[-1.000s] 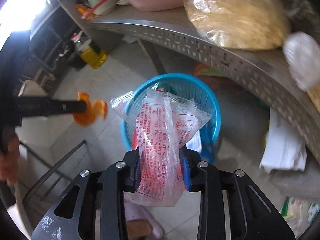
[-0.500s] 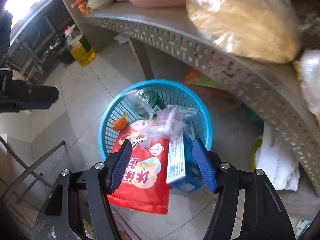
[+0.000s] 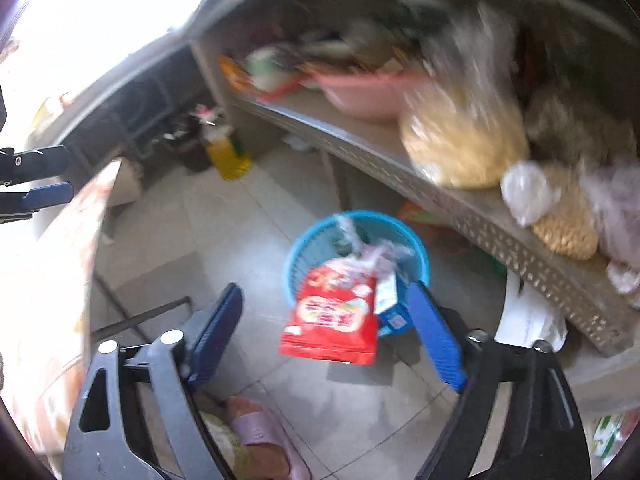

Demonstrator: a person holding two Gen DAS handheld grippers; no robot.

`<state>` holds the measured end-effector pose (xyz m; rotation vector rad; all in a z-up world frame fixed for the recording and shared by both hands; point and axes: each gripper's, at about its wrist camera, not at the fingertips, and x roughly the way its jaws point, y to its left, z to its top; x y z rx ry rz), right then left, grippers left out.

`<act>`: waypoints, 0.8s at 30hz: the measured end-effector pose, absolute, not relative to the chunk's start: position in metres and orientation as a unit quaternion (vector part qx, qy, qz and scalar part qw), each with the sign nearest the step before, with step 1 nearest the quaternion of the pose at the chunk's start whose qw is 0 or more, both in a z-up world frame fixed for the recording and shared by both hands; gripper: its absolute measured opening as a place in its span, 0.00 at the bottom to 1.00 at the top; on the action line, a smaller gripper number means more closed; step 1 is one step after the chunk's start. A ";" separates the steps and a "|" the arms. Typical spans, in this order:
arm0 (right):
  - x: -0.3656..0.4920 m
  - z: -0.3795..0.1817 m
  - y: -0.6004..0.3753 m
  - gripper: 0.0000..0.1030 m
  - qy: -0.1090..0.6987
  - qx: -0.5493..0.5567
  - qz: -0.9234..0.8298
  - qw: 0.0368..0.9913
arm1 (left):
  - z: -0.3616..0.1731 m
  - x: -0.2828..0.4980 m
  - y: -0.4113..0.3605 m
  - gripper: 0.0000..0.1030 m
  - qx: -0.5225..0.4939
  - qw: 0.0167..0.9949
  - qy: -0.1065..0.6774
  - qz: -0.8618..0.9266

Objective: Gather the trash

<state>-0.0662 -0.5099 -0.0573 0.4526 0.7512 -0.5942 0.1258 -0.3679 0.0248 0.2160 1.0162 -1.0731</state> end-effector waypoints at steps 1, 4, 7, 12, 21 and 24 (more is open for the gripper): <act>-0.067 -0.047 -0.499 0.89 0.352 0.203 -0.277 0.871 | 0.031 0.120 -0.353 0.90 0.091 0.747 0.453 -0.478; -0.068 -0.017 -0.461 0.93 0.328 0.168 -0.255 0.894 | 0.048 0.094 -0.295 0.94 0.058 0.797 0.413 -0.436; -0.069 0.000 -0.431 0.93 0.316 0.142 -0.242 0.906 | 0.049 0.072 -0.256 0.94 0.041 0.832 0.386 -0.395; -0.074 0.021 -0.390 0.93 0.303 0.114 -0.223 0.920 | 0.049 0.038 -0.201 0.94 0.022 0.880 0.357 -0.311; -0.092 0.036 -0.343 0.93 0.274 0.096 -0.236 0.927 | 0.058 0.004 -0.158 0.95 0.056 0.927 0.305 -0.213; -0.090 0.037 -0.334 0.93 0.284 0.088 -0.234 0.926 | 0.066 0.001 -0.146 0.95 0.058 0.938 0.290 -0.179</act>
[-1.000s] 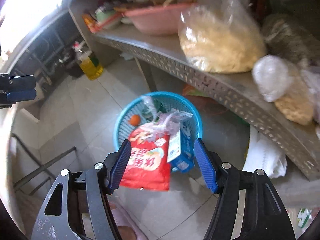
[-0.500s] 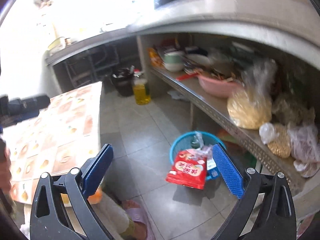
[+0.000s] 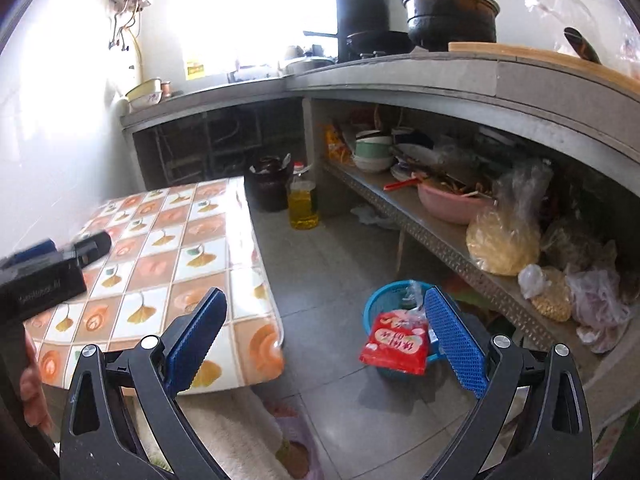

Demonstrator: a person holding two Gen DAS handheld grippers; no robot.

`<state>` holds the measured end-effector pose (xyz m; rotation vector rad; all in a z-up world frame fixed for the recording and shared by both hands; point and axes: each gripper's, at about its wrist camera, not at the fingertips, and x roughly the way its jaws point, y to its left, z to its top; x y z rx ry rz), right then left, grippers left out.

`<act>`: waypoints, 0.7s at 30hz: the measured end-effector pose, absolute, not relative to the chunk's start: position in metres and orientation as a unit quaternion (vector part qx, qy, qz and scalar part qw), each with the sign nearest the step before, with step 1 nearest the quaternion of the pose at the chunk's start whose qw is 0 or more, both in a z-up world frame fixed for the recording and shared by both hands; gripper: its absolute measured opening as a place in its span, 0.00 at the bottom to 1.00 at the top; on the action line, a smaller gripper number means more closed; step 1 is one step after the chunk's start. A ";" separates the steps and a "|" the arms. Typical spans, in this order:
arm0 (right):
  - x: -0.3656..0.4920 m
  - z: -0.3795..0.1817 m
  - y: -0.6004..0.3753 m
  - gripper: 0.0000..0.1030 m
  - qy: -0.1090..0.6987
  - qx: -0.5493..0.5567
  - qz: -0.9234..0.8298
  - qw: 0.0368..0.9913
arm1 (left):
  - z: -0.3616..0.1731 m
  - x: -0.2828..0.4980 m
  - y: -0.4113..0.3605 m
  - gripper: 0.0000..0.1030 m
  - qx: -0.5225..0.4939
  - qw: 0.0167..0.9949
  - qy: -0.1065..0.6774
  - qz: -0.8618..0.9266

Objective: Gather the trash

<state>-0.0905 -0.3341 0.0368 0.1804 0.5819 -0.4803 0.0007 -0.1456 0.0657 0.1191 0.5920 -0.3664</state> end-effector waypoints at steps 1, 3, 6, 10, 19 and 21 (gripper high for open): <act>-0.090 0.037 -0.331 0.93 0.285 0.082 -0.235 0.926 | 0.067 -0.001 -0.141 0.95 0.052 0.941 0.286 -0.173; -0.092 0.039 -0.326 0.93 0.281 0.076 -0.234 0.928 | 0.065 -0.003 -0.135 0.94 0.043 0.943 0.286 -0.166; -0.095 0.039 -0.317 0.93 0.279 0.077 -0.232 0.929 | 0.053 -0.003 -0.132 0.94 0.049 0.937 0.309 -0.157; -0.092 0.032 -0.313 0.93 0.301 0.093 -0.223 0.923 | 0.038 -0.002 -0.130 0.94 0.062 0.924 0.346 -0.153; -0.092 0.026 -0.310 0.93 0.319 0.086 -0.233 0.915 | 0.025 -0.007 -0.122 0.94 0.062 0.914 0.377 -0.132; -0.092 0.026 -0.313 0.93 0.322 0.088 -0.234 0.913 | 0.022 -0.006 -0.122 0.94 0.065 0.911 0.385 -0.130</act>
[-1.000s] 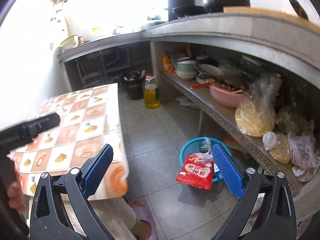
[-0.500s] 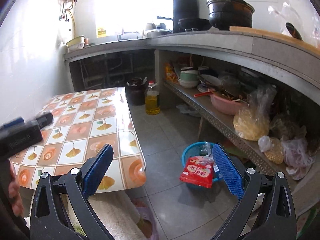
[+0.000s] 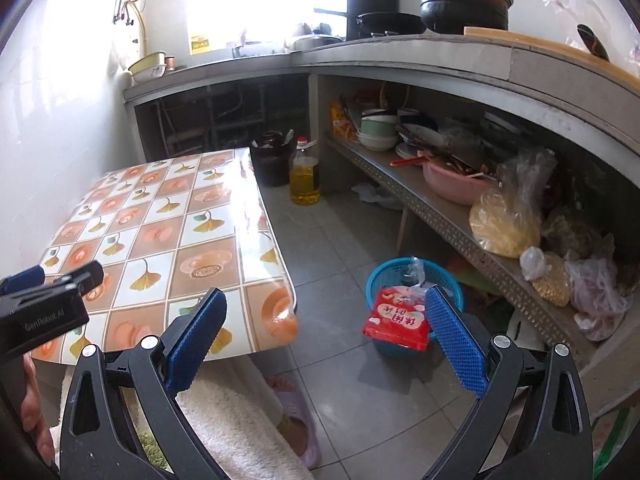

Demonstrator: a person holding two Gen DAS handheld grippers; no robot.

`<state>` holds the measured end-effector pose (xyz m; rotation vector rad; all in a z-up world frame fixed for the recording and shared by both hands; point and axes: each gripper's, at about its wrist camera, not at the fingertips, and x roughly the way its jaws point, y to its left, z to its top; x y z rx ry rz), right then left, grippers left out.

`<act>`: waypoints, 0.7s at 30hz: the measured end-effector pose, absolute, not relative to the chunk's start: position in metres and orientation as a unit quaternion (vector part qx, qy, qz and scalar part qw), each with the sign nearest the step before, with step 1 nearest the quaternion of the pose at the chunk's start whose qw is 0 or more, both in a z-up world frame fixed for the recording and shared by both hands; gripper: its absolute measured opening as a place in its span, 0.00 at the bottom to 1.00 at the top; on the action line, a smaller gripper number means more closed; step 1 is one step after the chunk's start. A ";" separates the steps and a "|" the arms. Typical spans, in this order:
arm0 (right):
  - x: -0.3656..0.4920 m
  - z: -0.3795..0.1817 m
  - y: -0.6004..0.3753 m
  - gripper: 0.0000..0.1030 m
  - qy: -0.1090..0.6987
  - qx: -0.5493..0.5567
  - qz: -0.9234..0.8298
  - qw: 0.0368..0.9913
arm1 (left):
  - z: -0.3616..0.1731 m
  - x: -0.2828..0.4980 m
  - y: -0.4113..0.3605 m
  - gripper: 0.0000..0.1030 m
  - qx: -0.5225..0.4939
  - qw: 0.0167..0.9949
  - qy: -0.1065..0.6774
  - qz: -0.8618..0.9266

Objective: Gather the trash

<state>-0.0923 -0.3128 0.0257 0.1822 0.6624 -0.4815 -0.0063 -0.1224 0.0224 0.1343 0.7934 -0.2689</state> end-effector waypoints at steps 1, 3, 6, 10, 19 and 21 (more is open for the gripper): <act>-0.092 0.025 -0.314 0.93 0.322 0.090 -0.234 0.913 | 0.023 -0.006 -0.123 0.95 0.066 0.910 0.387 -0.131; -0.093 0.024 -0.315 0.93 0.323 0.092 -0.235 0.912 | 0.021 -0.007 -0.124 0.94 0.070 0.909 0.389 -0.131; -0.093 0.023 -0.316 0.93 0.326 0.095 -0.234 0.911 | 0.021 -0.009 -0.125 0.95 0.076 0.909 0.388 -0.133; -0.093 0.023 -0.319 0.93 0.327 0.096 -0.236 0.910 | 0.022 -0.009 -0.128 0.95 0.081 0.908 0.389 -0.135; -0.093 0.024 -0.323 0.93 0.329 0.098 -0.242 0.907 | 0.018 -0.008 -0.131 0.94 0.083 0.901 0.402 -0.138; -0.093 0.023 -0.324 0.93 0.330 0.100 -0.242 0.907 | 0.018 -0.007 -0.131 0.94 0.083 0.901 0.402 -0.138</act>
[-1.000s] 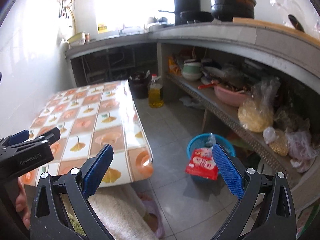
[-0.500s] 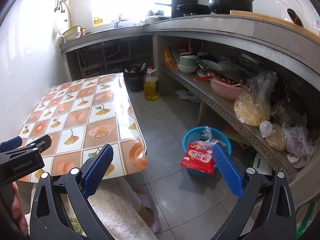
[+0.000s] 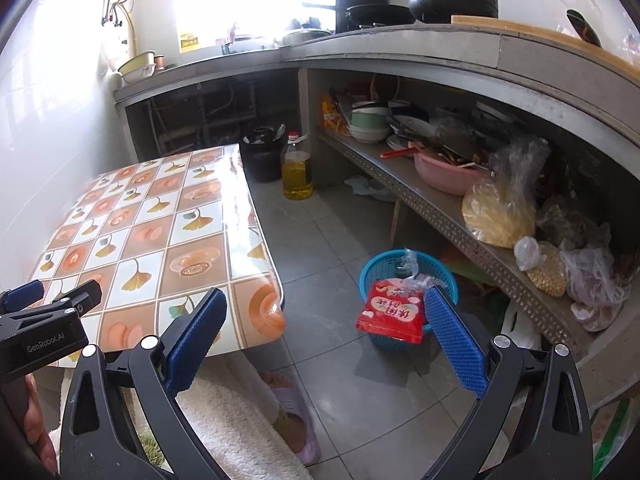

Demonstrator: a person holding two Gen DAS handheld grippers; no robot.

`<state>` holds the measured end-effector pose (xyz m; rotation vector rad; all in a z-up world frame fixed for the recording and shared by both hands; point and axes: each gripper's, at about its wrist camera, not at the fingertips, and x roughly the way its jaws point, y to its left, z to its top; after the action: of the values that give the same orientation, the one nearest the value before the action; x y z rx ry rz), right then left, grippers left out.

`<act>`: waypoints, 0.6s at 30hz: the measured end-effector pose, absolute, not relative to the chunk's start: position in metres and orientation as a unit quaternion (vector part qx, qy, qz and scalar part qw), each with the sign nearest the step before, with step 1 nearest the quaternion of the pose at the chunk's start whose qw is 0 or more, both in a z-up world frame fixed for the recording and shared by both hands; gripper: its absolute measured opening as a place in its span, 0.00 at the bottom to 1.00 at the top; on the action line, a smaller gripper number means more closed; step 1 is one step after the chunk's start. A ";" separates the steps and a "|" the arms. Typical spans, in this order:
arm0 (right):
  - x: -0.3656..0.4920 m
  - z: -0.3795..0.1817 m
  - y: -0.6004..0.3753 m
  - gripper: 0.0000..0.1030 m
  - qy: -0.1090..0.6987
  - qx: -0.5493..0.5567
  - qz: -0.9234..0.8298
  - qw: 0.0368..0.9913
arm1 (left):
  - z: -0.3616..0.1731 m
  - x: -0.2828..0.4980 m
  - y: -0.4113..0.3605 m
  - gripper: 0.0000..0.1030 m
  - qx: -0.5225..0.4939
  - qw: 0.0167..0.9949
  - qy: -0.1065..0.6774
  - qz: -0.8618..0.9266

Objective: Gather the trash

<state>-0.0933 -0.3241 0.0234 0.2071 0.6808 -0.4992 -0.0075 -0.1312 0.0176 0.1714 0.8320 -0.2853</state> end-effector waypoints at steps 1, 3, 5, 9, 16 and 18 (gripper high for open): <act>-0.093 0.023 -0.325 0.93 0.330 0.101 -0.241 0.907 | 0.017 -0.007 -0.131 0.95 0.083 0.901 0.402 -0.138; -0.093 0.023 -0.324 0.93 0.332 0.101 -0.241 0.906 | 0.017 -0.007 -0.131 0.95 0.082 0.901 0.403 -0.138; -0.093 0.023 -0.323 0.93 0.332 0.100 -0.241 0.906 | 0.016 -0.007 -0.130 0.95 0.082 0.900 0.404 -0.137; -0.092 0.023 -0.323 0.93 0.333 0.099 -0.241 0.906 | 0.015 -0.007 -0.128 0.95 0.080 0.900 0.407 -0.136; -0.091 0.022 -0.321 0.93 0.333 0.098 -0.243 0.906 | 0.014 -0.006 -0.127 0.95 0.080 0.899 0.407 -0.138; -0.091 0.022 -0.321 0.93 0.334 0.098 -0.242 0.906 | 0.014 -0.006 -0.128 0.95 0.080 0.899 0.408 -0.137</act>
<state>-0.0909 -0.3213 0.0224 0.2027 0.6899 -0.5005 -0.0063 -0.1275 0.0139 0.1663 0.8451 -0.2841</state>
